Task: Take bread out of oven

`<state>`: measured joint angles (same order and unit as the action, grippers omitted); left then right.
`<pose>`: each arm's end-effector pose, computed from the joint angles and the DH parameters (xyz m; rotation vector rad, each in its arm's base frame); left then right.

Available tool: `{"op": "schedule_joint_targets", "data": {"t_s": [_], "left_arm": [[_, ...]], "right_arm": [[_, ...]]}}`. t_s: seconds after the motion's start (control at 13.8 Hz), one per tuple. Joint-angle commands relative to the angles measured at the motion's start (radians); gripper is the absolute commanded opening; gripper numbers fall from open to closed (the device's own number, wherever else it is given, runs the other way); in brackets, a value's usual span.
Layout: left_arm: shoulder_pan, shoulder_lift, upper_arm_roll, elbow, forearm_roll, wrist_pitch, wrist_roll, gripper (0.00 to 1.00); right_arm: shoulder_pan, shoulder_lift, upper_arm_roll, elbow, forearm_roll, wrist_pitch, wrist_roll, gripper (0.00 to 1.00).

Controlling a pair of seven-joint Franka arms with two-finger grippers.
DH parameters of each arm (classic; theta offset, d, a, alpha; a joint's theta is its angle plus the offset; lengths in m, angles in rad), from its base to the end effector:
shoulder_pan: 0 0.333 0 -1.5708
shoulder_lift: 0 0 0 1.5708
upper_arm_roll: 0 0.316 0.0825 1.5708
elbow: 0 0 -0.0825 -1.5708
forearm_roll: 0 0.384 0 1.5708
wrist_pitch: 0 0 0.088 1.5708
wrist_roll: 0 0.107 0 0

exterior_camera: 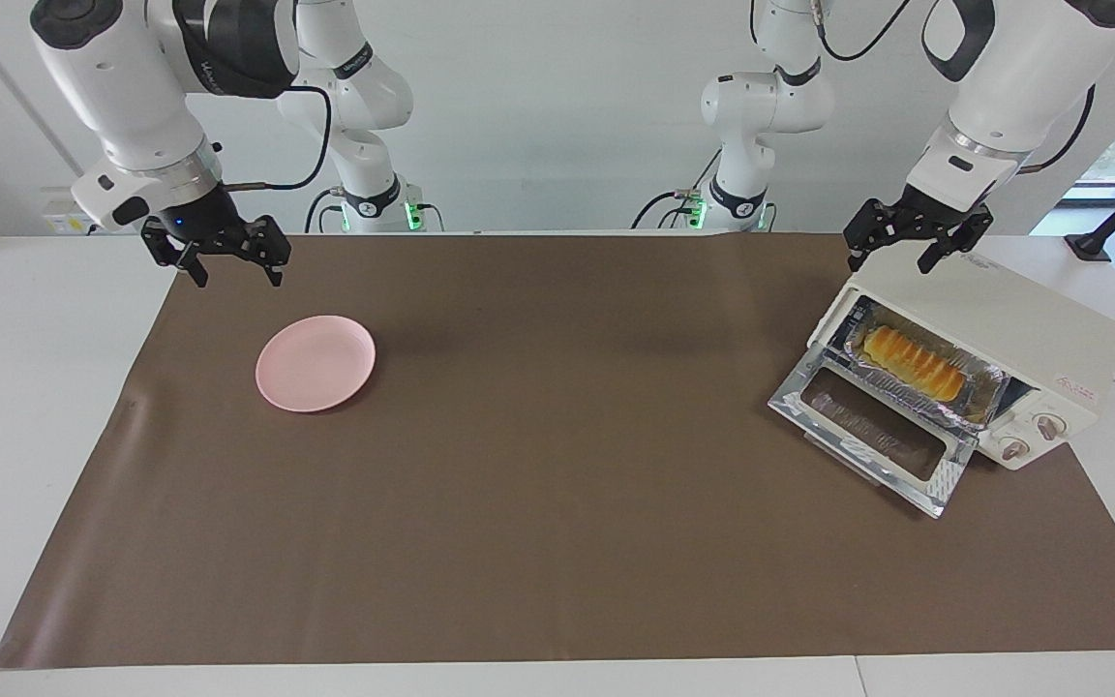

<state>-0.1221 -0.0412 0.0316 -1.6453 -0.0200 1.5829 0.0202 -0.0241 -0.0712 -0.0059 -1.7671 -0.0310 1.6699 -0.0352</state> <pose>0.5393 -0.0507 0.6130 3.1161 -0.1720 -0.0343 0.5360 -0.0192 0.5788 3.1118 0.0135 -0.0420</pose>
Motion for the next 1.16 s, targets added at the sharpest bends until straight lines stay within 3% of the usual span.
{"op": "schedule_joint_targets", "data": {"t_s": [0.0,0.51,0.65,0.87,1.09], "left_arm": [[-0.001,-0.016,-0.003,-0.019,0.011,0.002,0.009,1.0],[0.009,-0.006,0.027,-0.012,0.047,-0.037,-0.063,1.0],[-0.007,0.128,0.019,0.12,0.066,-0.105,-0.088,1.0],[-0.057,0.32,0.025,0.313,0.074,-0.155,-0.279,1.0],[-0.09,0.42,0.03,0.358,0.123,-0.098,-0.468,1.0]], "right_arm": [[-0.01,-0.016,0.007,-0.011,-0.009,-0.013,0.006,1.0],[-0.01,-0.016,0.007,-0.011,-0.009,-0.013,0.006,1.0],[-0.01,-0.016,0.007,-0.011,-0.009,-0.013,0.006,1.0],[-0.013,-0.016,0.0,-0.012,-0.009,-0.015,0.005,1.0],[-0.011,-0.016,0.0,-0.012,-0.009,-0.013,0.005,1.0]]}}
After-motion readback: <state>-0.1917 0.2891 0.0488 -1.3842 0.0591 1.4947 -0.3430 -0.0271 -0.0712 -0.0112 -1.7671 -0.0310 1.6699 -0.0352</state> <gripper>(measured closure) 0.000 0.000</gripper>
